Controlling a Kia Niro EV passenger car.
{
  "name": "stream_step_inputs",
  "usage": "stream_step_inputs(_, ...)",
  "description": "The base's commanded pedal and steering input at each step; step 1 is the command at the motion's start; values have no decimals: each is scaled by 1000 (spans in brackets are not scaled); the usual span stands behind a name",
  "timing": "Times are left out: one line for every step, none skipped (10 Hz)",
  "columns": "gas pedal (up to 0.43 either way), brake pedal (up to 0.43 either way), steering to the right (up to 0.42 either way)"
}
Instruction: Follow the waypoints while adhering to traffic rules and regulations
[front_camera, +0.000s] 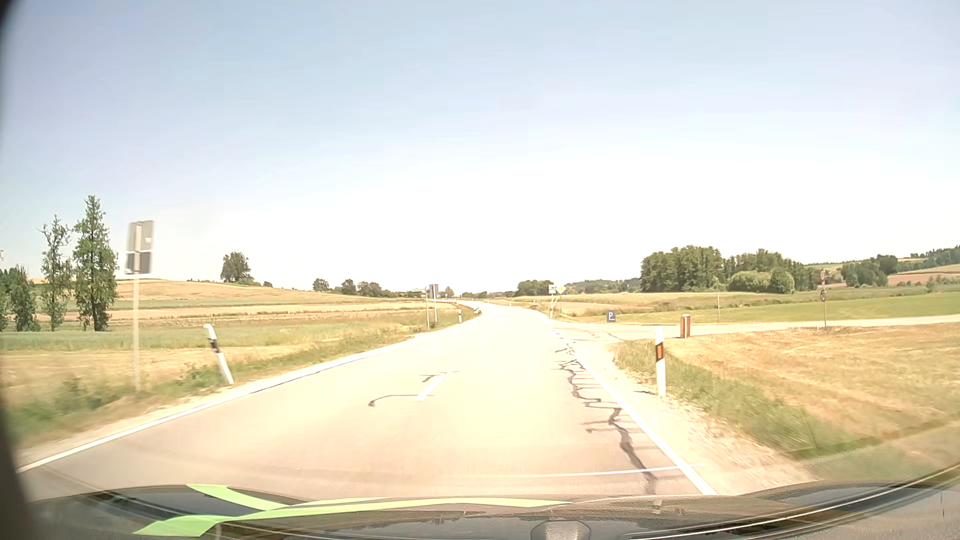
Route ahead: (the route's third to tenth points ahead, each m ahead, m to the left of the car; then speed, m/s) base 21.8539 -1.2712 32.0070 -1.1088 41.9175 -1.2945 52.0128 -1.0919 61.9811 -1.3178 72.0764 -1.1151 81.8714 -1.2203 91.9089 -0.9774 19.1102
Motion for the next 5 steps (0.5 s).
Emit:
stream_step_inputs(260,0,8)
stream_step_inputs(260,0,9)
stream_step_inputs(260,0,8)
stream_step_inputs(260,0,8)
stream_step_inputs(260,0,6)
